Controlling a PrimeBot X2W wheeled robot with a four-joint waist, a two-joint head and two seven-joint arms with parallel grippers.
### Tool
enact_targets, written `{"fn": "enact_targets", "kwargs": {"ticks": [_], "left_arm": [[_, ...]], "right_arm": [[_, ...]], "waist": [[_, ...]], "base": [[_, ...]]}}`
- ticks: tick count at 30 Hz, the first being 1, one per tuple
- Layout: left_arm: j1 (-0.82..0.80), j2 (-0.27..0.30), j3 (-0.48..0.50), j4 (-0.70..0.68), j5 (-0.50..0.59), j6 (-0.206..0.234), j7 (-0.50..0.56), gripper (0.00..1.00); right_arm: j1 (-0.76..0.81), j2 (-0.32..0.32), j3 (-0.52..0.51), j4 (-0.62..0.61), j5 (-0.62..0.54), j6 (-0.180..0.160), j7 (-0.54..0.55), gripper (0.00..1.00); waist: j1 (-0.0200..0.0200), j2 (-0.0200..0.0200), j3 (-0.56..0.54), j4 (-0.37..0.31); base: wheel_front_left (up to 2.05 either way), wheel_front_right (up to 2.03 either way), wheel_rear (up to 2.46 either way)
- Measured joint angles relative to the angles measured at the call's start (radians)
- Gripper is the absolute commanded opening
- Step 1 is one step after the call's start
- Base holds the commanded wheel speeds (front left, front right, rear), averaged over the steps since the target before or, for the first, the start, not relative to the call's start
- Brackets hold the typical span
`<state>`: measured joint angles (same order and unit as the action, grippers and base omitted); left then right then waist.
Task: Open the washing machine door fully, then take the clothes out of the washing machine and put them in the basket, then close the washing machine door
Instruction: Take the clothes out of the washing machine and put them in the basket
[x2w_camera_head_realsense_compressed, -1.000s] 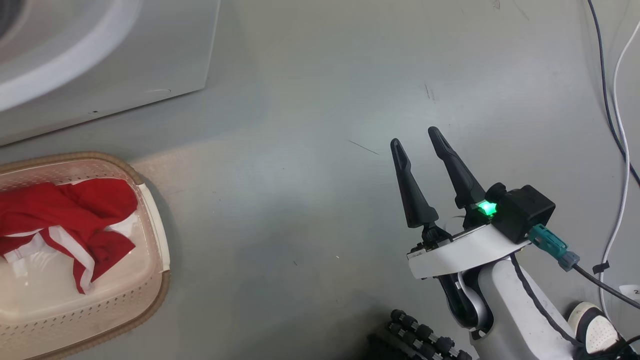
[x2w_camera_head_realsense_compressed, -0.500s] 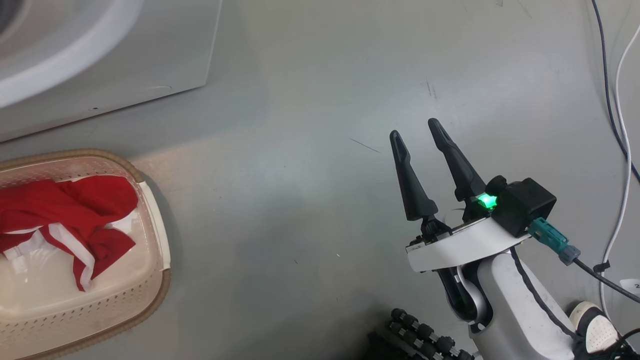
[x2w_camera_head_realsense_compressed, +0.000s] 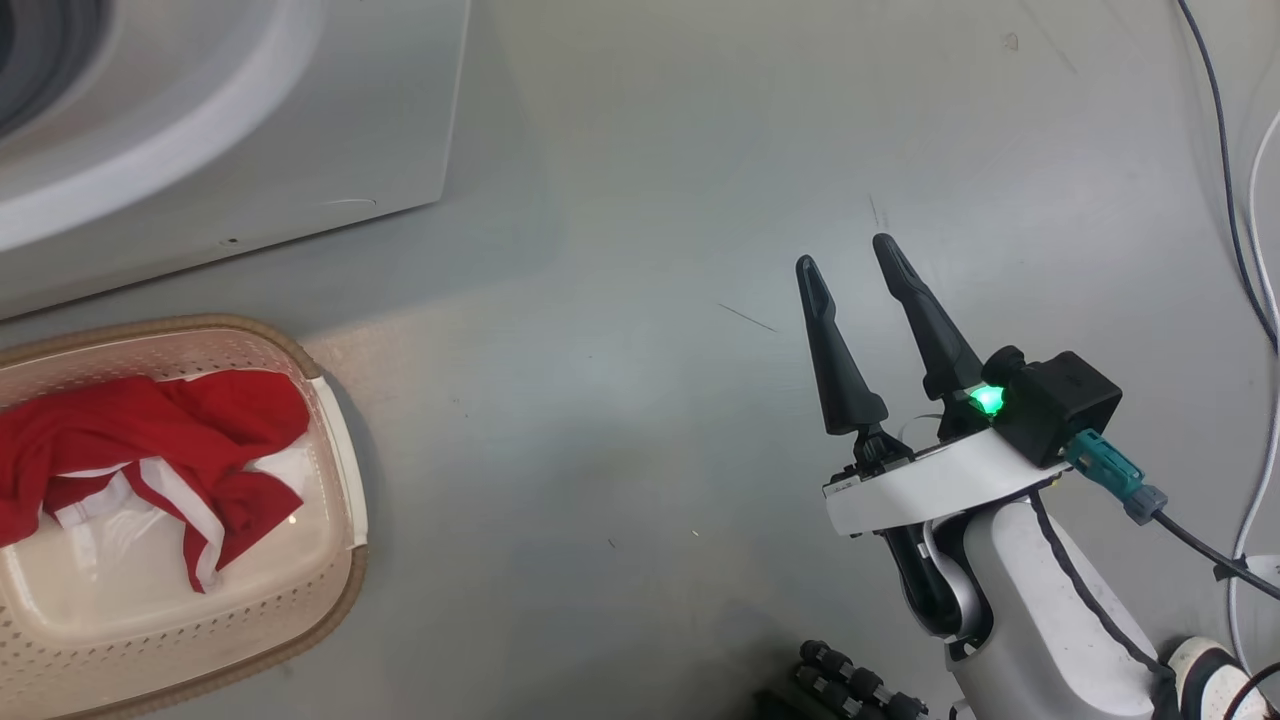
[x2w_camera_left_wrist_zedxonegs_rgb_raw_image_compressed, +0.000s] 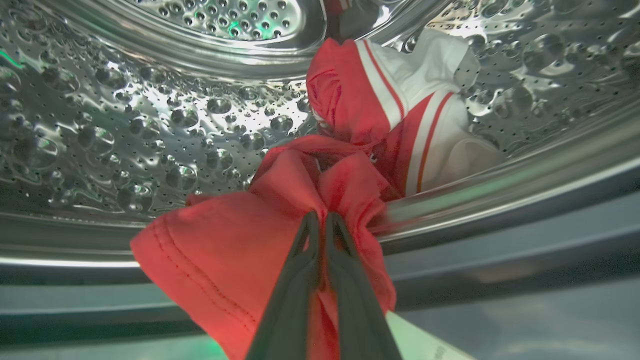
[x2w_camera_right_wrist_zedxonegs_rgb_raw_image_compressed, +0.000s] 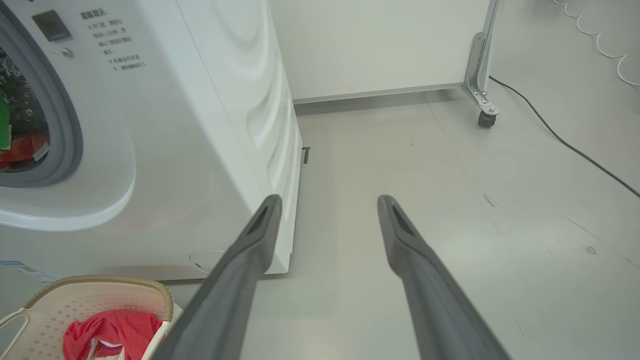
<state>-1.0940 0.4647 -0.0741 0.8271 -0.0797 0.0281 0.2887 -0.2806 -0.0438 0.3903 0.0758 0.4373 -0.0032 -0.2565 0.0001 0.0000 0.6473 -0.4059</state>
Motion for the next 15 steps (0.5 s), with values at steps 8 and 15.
{"fn": "enact_targets", "kwargs": {"ticks": [8, 15], "left_arm": [[0.040, -0.046, -0.016, 0.039, -0.010, -0.020, -0.081, 0.00], [0.074, -0.103, -0.021, 0.069, -0.043, -0.044, -0.162, 0.00]], "right_arm": [[0.000, 0.000, -0.020, 0.018, -0.018, 0.000, 0.000, 1.00], [0.001, -0.001, -0.039, 0.037, -0.037, 0.000, 0.000, 1.00]], "waist": [[0.0000, 0.0000, -0.051, 0.026], [0.0000, 0.0000, -0.106, 0.052]], "base": [[0.00, 0.00, 0.00], [0.00, 0.00, 0.00]]}}
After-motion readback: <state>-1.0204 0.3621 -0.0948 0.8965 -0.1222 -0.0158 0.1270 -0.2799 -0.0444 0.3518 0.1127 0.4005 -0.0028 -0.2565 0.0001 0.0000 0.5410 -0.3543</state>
